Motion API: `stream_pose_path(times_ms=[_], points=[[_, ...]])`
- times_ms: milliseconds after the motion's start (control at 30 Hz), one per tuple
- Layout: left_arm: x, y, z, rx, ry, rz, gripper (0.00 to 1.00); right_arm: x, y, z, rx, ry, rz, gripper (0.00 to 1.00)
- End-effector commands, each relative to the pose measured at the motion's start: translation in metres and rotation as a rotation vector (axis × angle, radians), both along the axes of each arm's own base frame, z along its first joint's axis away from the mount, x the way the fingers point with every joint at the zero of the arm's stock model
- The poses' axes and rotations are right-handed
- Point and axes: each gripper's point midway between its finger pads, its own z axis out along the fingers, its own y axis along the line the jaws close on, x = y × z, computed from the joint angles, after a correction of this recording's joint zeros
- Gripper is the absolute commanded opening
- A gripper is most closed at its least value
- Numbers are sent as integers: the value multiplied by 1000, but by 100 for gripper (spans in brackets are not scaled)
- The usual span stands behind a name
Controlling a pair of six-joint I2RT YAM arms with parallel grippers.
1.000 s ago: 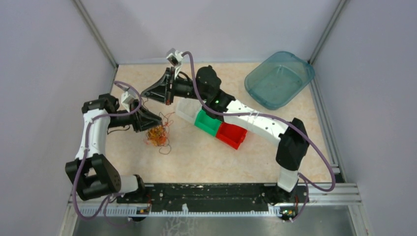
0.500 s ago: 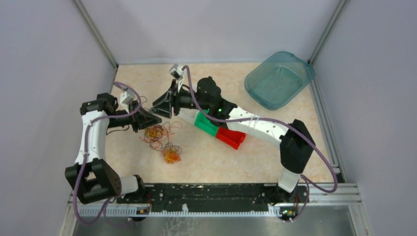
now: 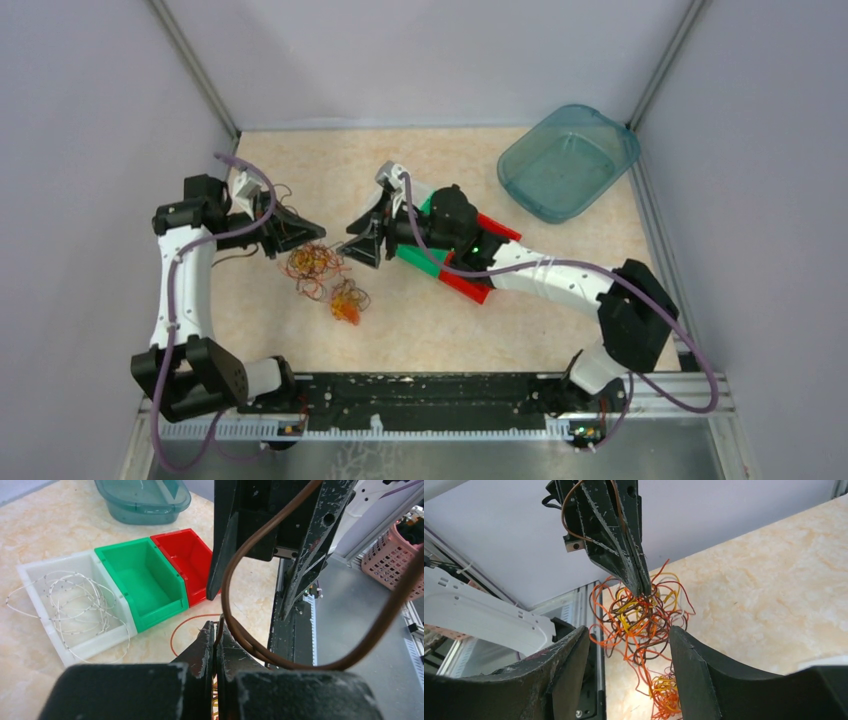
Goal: Untangle the cables
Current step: Untie the cable.
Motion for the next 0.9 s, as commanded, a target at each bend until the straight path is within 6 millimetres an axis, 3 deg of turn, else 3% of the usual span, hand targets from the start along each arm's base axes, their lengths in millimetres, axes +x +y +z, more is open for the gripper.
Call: stream_pose_path(times_ms=[0, 133, 333, 567, 633, 867], points=[[-4, -4, 30, -52, -71, -21, 0, 0, 14, 36, 81, -108, 43, 61], [-5, -5, 37, -60, -74, -26, 0, 1, 34, 14, 38, -84, 86, 55], [-6, -5, 42, -54, -81, -28, 0, 9, 44, -12, 24, -9, 65, 21], [7, -1, 44, -18, -68, 14, 0, 10, 21, -55, -31, 27, -28, 0], [14, 2, 48, 0, -76, 44, 0, 7, 10, -55, -25, 23, -53, 0], [34, 9, 69, 40, -128, 160, 0, 2, -26, -97, -65, 64, -151, 0]])
